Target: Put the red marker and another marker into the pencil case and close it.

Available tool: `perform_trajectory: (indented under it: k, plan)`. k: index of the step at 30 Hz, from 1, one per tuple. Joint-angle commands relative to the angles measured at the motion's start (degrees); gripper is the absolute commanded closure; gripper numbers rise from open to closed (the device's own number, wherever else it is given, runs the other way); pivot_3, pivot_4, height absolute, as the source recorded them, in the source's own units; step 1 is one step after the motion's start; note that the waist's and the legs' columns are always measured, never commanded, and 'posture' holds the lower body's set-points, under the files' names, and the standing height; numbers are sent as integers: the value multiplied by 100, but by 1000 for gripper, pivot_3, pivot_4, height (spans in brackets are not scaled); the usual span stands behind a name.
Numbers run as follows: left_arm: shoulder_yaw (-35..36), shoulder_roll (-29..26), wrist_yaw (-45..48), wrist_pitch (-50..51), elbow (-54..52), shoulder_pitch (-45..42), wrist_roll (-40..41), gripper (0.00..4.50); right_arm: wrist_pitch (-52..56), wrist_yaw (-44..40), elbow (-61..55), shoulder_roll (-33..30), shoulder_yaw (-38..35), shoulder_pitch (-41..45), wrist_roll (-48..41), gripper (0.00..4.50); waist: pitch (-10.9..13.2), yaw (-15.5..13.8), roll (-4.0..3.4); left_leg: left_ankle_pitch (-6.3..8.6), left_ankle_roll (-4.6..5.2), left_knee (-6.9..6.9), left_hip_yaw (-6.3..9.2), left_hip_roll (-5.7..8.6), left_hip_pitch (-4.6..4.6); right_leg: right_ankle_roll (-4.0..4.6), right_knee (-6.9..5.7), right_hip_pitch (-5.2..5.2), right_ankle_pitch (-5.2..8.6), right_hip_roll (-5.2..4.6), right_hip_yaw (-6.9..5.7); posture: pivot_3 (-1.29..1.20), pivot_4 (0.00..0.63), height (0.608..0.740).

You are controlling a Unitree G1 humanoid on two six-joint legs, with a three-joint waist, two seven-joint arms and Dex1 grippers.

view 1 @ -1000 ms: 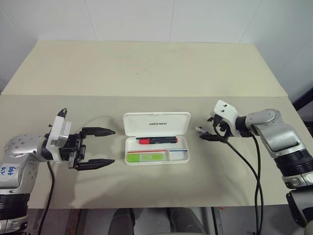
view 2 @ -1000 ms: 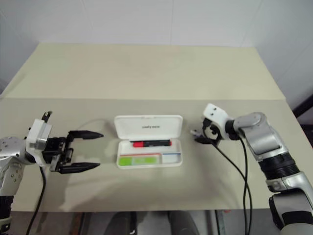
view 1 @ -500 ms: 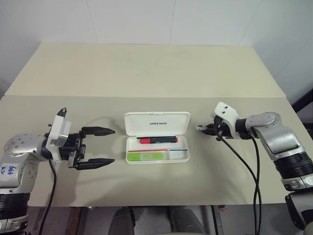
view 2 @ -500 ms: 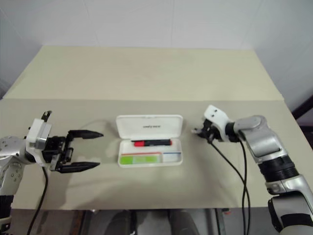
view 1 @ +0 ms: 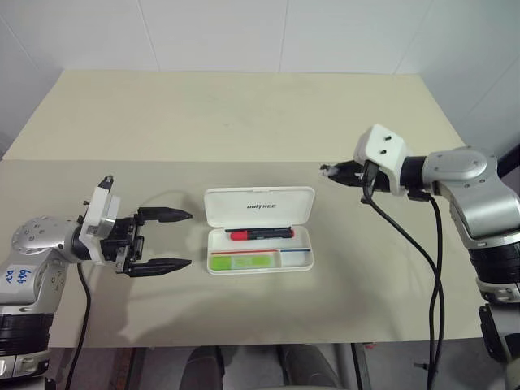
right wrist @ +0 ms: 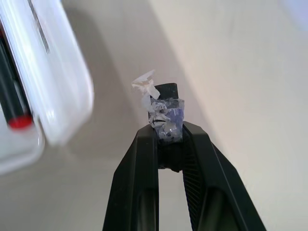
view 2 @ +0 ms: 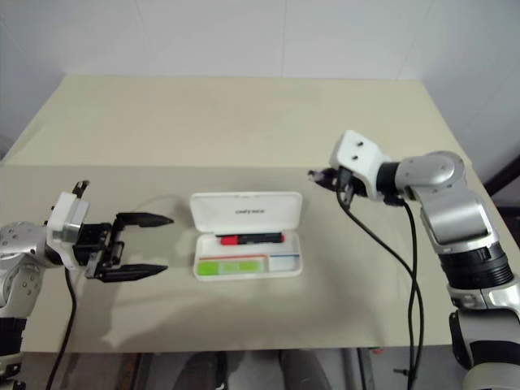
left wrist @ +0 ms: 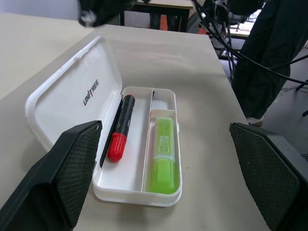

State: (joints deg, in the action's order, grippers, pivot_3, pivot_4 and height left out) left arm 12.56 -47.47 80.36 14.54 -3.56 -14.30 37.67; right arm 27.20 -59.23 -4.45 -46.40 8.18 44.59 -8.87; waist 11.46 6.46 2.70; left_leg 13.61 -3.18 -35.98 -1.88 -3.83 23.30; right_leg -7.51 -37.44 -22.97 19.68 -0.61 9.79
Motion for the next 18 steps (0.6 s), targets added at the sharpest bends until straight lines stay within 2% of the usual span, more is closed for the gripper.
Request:
perform_trajectory:
  k: [1,3,5,7,10,18]
  plan:
    - [35,-22,60,-106,13,-76,-39,0,95,-57,-485,39,-318,200,-335,4158,0,-4,0,0,0,1,0,0,0,1,0,0,0,0,0,0,150,740]
    - [31,-16,56,-111,-4,-70,-39,0,525,-244,-941,-8,-360,136,-766,4158,1,-9,-1,0,0,3,0,0,1,2,1,0,1,0,0,0,150,740]
    - [30,-10,47,-111,-28,-57,-37,0,1201,-634,-1520,-324,-236,-130,-1210,4158,1,-18,-2,2,-2,6,1,-2,2,3,0,-3,6,0,-1,0,150,740]
    - [34,-4,38,-110,-51,-39,-33,0,1129,-923,-1816,-661,-98,-526,-1207,4158,1,-34,-2,10,-9,3,4,-8,2,7,-1,-3,14,2,-7,0,150,740]
    - [44,4,33,-108,-88,15,-20,0,518,-1145,-1835,-1129,253,-1151,-713,4158,1,-84,-1,22,-6,-5,5,-7,2,7,3,6,23,0,-11,0,150,740]
    - [57,31,-26,-112,-165,93,-13,0,365,-990,-1895,-739,636,-1371,-538,4158,2,-8,-2,23,-5,-11,0,-7,-5,5,-8,4,23,5,-1,0,150,740]
